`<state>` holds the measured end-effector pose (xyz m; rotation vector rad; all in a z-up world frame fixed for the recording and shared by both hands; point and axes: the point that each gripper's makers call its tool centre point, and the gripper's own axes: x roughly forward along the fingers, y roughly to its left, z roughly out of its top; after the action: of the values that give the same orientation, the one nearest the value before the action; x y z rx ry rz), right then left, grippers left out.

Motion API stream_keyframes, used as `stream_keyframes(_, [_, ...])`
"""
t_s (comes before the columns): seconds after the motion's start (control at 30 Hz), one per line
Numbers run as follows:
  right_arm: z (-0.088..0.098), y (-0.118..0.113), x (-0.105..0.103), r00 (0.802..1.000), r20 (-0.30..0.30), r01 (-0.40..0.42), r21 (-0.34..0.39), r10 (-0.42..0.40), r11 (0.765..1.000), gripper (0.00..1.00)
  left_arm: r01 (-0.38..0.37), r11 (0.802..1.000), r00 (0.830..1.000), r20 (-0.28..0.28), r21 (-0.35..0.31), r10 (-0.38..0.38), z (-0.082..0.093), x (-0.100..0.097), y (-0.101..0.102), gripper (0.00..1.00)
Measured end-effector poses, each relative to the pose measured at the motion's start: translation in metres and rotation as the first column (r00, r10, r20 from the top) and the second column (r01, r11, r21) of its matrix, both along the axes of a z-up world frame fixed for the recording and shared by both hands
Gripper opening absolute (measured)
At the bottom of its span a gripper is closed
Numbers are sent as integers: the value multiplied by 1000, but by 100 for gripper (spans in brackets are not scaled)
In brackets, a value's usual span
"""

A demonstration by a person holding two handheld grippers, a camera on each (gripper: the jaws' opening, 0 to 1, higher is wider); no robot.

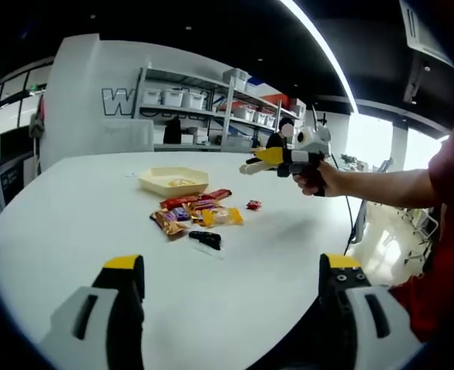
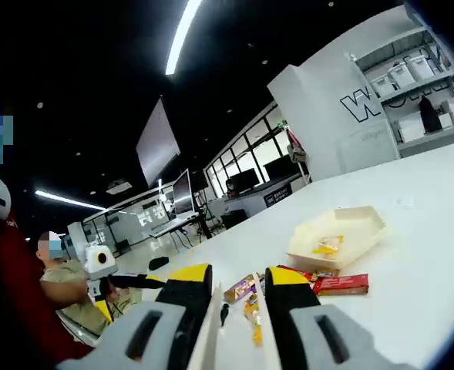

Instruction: Place the target food into the container with the food tongs after gripping and lifting it, then release it inside without dropping or visibly crushing the food.

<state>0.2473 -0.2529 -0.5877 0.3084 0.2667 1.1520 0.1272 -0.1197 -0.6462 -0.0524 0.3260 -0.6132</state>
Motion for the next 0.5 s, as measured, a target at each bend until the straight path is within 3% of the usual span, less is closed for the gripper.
stream_keyframes(0.07, [-3, 3, -3, 1000, -4, -3, -21, 3, 1000, 20, 3, 1000, 1000, -3, -2, -3, -1, 0, -2, 92])
stream_keyframes(0.13, [-9, 5, -5, 998, -54, -14, -35, 12, 999, 20, 11, 1000, 1000, -6, 3, -11, -2, 0, -5, 92])
stream_keyframes(0.3, [-28, -2, 7, 996, -86, 31, -107, -41, 994, 16, 23, 1000, 1000, -4, 11, -23, -1, 0, -8, 92])
stream_keyframes(0.47, [-35, -23, 31, 986, -34, 152, -170, -160, 974, 17, 14, 1000, 1000, -8, 11, -14, -2, -1, -4, 92])
stream_keyframes(0.5, [-34, -30, 39, 982, 8, 188, -188, -189, 964, 18, 11, 1000, 1000, -9, 13, -11, -3, -1, -2, 92])
